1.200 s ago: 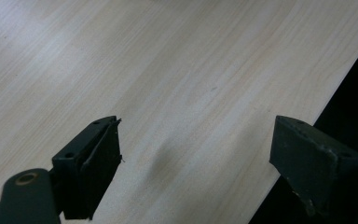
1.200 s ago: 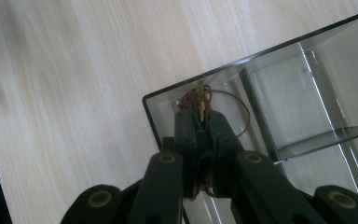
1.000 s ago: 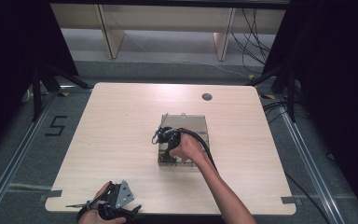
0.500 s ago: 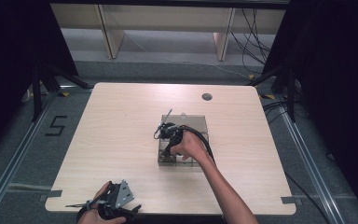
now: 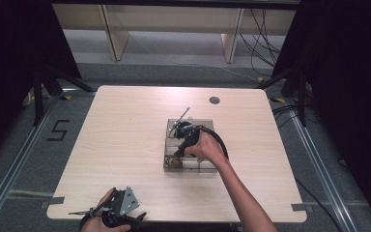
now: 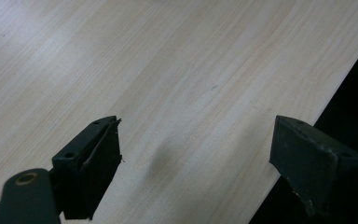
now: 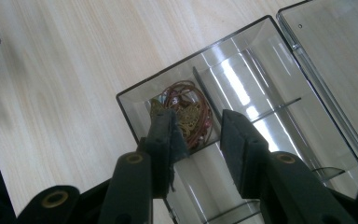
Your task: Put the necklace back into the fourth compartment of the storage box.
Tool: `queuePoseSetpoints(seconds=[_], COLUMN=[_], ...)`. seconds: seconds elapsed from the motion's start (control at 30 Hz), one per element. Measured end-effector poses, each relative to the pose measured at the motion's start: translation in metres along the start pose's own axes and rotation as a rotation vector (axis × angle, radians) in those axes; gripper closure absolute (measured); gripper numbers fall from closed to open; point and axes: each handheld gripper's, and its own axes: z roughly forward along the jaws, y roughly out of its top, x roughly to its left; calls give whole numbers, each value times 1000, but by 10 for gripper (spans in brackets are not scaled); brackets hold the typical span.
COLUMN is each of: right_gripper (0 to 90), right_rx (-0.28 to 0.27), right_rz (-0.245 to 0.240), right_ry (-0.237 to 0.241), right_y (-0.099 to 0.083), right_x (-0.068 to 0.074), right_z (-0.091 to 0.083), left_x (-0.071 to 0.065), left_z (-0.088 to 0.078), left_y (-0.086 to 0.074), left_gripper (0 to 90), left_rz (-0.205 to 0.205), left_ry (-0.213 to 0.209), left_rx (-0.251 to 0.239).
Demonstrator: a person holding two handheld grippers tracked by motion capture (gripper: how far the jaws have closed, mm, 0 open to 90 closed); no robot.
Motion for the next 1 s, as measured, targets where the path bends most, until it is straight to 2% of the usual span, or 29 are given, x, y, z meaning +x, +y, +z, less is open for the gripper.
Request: queuePoseSetpoints(seconds=[0.1,0.2,0.23,0.27,0.3,0.57,0.73,1.0], right_gripper=[652,634,630,627,625,591,576,562], right_rx=[-5,-10,-13,-12,-19,-29,-41,-54], right_rz=[0,20,2,17,6,8,18,35], right_ry=[0,5,10,6,6,-2,-16,-8], right_y=[-1,-3,-4,-4,-5,-12,-22,-35], right_x=[1,3,2,3,2,0,-4,-9], right_z=[-1,-3,-4,-5,-6,-14,-21,-27], left_x=[-1,-1,-1,-1,-1,-1,-1,-1], left_z=[0,1,0,0,0,0,1,1], left_y=[-1,-1,-1,-1,-1,-1,-1,-1], left_gripper=[157,157,157,157,157,157,157,157], left_rz=[-10,-20,-22,-21,-21,-26,-23,-23], left_ry=[-3,-5,-2,-2,-2,0,-1,-5], left_rx=[-1,9,8,9,9,9,8,18])
